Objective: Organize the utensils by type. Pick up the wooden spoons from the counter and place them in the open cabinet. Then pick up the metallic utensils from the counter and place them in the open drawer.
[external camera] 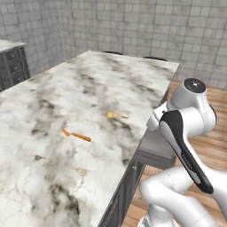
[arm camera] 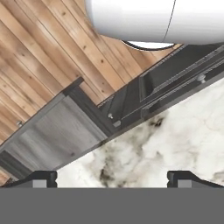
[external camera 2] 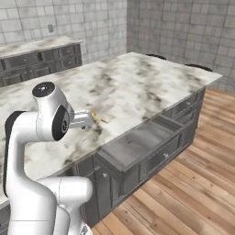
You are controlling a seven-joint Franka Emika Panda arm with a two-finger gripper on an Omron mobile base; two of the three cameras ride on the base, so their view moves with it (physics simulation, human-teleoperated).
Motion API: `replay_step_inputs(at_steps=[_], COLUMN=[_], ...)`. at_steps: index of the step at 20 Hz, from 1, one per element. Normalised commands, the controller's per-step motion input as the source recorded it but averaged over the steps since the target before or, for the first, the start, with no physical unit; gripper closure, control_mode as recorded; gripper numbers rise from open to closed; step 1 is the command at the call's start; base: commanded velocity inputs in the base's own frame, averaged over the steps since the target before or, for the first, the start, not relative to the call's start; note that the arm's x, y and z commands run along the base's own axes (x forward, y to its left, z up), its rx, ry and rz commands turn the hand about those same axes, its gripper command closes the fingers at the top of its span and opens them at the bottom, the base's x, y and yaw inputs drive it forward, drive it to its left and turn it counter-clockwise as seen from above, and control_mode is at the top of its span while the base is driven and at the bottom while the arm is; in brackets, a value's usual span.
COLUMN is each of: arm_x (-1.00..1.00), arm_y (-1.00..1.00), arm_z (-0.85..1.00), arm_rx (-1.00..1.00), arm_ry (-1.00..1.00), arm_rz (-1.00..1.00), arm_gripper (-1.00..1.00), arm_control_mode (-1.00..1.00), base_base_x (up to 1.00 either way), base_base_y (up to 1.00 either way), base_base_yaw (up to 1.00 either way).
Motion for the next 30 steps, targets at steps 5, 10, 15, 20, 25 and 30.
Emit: replay_step_inputs(at_steps=[5,10,15,20,25,30], arm_x=[0.0,0.0,0.0,0.0,0.0,0.0], arm_y=[0.0,0.0,0.0,0.0,0.0,0.0], arm_z=[0.0,0.0,0.0,0.0,0.0,0.0], arm_rx=[0.0,0.0,0.0,0.0,0.0,0.0], arm_ry=[0.0,0.0,0.0,0.0,0.0,0.0], arm_rz=[0.0,0.0,0.0,0.0,0.0,0.0], arm_gripper=[-1.0,-1.0,-1.0,-1.0,-1.0,-1.0], arm_control_mode=[1.0,1.0,1.0,1.0,1.0,1.0], base_base_x=[0.61,0.65,0.7,0.65,0.56,0.49], base_base_y=[0.0,0.0,-0.16,-0.27,-0.32,-0.38], base_base_yaw=[0.2,0.16,0.17,0.17,0.19,0.18])
